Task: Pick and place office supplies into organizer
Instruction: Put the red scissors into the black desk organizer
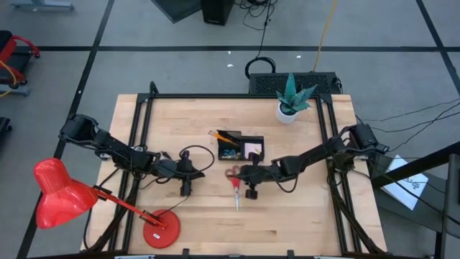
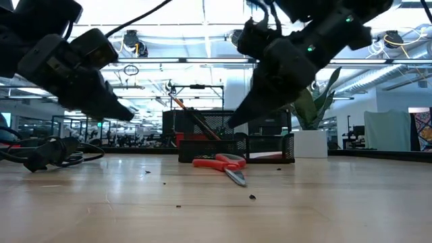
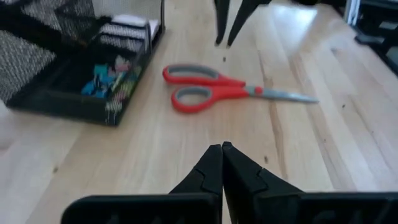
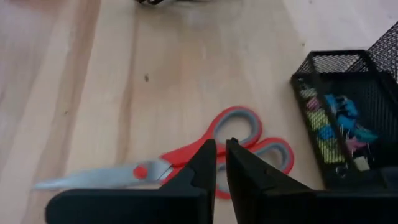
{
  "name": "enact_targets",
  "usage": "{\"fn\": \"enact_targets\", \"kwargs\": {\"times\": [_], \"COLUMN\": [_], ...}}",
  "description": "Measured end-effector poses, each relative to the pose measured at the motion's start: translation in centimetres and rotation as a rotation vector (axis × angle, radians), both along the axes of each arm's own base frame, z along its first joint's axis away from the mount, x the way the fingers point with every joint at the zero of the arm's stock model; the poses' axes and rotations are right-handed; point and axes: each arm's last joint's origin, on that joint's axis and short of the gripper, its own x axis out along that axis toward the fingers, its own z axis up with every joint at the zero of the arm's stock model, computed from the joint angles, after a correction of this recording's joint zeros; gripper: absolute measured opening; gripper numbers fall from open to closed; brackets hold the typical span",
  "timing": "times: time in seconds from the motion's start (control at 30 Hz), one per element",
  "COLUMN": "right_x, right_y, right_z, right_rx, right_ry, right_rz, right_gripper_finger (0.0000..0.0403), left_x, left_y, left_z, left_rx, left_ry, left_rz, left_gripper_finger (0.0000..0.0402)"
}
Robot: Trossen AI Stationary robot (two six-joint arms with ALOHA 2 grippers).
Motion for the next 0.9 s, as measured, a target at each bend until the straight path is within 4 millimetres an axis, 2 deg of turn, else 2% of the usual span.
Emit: {"fn": "enact_targets", "kwargs": {"times": [0.2,0.4,0.53,0.7,0.9], "right_x": [1.2,1.5,1.6,1.7,1.7], "right_y": [-1.5,-1.7,-1.7,-2.2,-2.4], "right_z": [-0.7,-2.7,-3.5,-3.9,-4.0], "right_rx": [0.163,0.179,0.183,0.175,0.236], "right_ry": [-0.033,0.014,0.036,0.045,0.083], "right_rz": [0.011,-0.014,-0.038,-0.026,0.136], "right_gripper_finger": [0.0046,0.0092,0.0111,0.0112,0.0110], "left_x": [0.1,0.1,0.1,0.1,0.0], "left_y": [0.0,0.3,0.4,0.4,0.4], "left_z": [0.2,0.2,0.1,-0.1,-0.1], "left_rx": [0.013,0.024,0.028,0.040,0.040], "left_ry": [-0.026,-0.020,-0.009,0.006,0.008], "left_rz": [0.004,0.032,0.036,0.032,0.032], "left_gripper_finger": [0.0017,0.0005,0.0017,0.0026,0.0006]}}
